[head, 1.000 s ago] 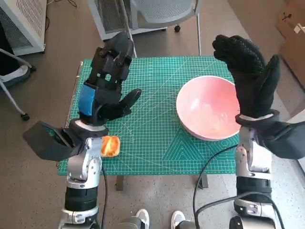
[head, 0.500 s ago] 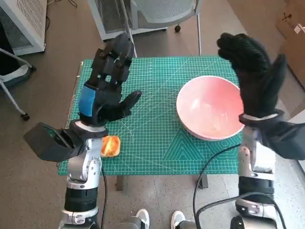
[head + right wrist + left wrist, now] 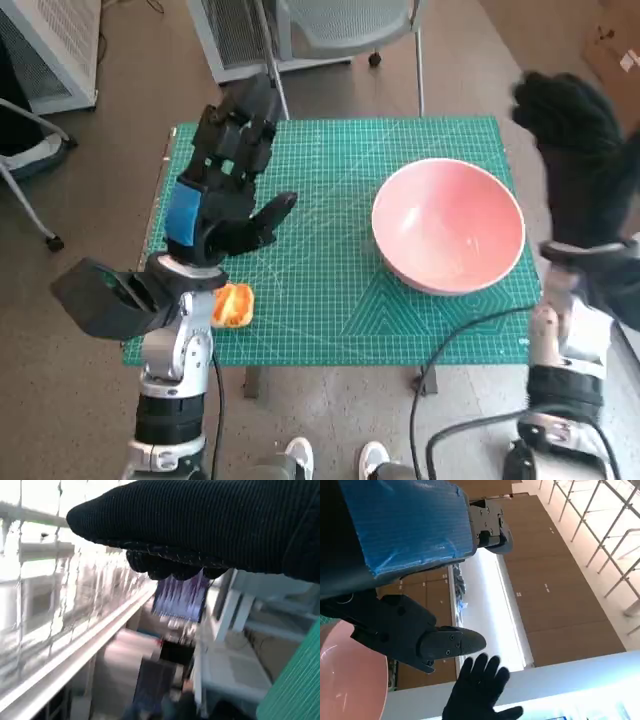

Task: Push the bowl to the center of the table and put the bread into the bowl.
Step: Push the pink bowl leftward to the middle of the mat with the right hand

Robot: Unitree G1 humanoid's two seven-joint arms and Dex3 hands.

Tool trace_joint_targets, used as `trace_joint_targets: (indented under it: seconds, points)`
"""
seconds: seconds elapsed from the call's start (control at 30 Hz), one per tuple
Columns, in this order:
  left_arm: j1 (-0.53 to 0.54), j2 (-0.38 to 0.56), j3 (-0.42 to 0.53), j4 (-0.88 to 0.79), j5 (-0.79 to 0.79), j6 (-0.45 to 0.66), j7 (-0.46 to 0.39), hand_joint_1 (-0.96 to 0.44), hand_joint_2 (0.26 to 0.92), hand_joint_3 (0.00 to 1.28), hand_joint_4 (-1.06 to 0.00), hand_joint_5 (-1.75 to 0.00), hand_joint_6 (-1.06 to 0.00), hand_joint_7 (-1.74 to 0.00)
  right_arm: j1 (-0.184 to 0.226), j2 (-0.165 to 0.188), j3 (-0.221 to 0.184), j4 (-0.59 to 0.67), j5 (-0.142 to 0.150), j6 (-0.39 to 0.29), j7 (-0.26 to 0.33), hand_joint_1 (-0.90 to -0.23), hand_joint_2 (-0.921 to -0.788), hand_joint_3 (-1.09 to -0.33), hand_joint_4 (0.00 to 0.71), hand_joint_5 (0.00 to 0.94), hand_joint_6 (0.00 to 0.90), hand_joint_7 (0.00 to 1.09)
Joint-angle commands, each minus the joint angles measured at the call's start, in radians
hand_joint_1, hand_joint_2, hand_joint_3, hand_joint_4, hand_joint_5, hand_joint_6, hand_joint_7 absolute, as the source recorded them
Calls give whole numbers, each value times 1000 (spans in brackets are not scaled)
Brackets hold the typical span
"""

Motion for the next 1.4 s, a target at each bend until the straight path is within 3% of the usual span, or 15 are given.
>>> trace_joint_targets:
  seconds: [0.03,0.2,0.33,0.5,0.83,0.97,1.4]
  points:
    - [9,8,-1,-4,5,-8,0,-358,715,479,-62,-5,1,-560,-28,-32,-28,167,-21,-47,-14,-585,-921,-660,287,0,339,0]
    - [12,6,-1,-9,2,-5,1,-357,716,479,-62,-5,1,-559,-57,-57,-40,289,-37,-83,-33,-565,-921,-695,265,0,322,0]
    - [16,3,-1,-12,-3,1,2,-356,717,479,-61,-4,1,-557,-77,-90,-56,428,-56,-55,-89,-540,-921,-732,221,0,286,0]
    - [21,3,-1,-21,-6,9,5,-353,717,479,-60,-4,1,-555,-91,-95,-65,508,-56,-37,-121,-526,-921,-742,215,2,280,2]
    - [36,5,-1,-42,-11,24,8,-354,718,480,-55,-1,1,-552,-86,-73,-72,603,-55,37,-142,-567,-921,-710,208,0,301,13]
    - [42,8,-1,-54,-10,35,11,-356,719,481,-53,0,1,-550,-79,-58,-63,628,-70,62,-160,-557,-921,-719,206,1,304,13]
    - [79,25,14,-106,-16,64,17,-360,718,481,-53,-1,1,-549,-88,32,-37,658,-112,155,-221,-528,-921,-715,247,14,351,33]
